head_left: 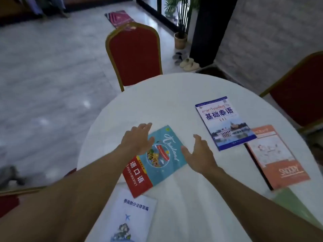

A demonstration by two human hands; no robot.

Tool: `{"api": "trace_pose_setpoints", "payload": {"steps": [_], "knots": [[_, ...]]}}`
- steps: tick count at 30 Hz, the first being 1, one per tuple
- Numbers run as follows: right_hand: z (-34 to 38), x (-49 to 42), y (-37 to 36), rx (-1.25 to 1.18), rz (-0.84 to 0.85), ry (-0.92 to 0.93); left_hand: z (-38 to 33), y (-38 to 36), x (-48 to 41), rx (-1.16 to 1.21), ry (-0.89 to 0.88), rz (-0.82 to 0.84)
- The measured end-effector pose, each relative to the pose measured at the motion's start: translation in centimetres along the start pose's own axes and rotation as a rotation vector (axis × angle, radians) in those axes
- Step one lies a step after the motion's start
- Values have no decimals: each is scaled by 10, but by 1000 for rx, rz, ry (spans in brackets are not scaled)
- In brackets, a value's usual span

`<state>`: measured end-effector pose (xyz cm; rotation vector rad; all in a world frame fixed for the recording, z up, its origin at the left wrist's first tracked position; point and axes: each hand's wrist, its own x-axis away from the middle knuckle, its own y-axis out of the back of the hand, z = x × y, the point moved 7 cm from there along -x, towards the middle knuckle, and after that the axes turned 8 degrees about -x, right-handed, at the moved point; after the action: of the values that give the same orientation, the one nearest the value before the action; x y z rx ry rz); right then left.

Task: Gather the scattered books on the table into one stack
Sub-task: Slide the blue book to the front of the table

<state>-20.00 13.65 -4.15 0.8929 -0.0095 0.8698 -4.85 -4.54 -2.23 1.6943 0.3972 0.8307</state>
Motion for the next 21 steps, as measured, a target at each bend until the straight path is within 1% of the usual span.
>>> {"api": "trace_pose_setpoints", "payload": {"steps": [4,6,8,12,15,18,21], "knots": [[-29,13,-41,-10,108,-134,16,-44,-3,60,28,185],[-36,18,-54,-32,99,-164,18,-60,-5,54,27,212],[-38,19,-61,-47,71,-164,19,-68,-7,23,31,179],[-40,17,-71,-35,82,-151,21,-74,-10,-30,69,91],[-46,16,-69,-39,89,-143,19,-84,-6,-67,107,109],[-54,19,-60,-17,78,-143,8,-93,8,-60,146,163],[-66,24,-43,-15,48,-156,-15,-103,24,95,173,199]]}}
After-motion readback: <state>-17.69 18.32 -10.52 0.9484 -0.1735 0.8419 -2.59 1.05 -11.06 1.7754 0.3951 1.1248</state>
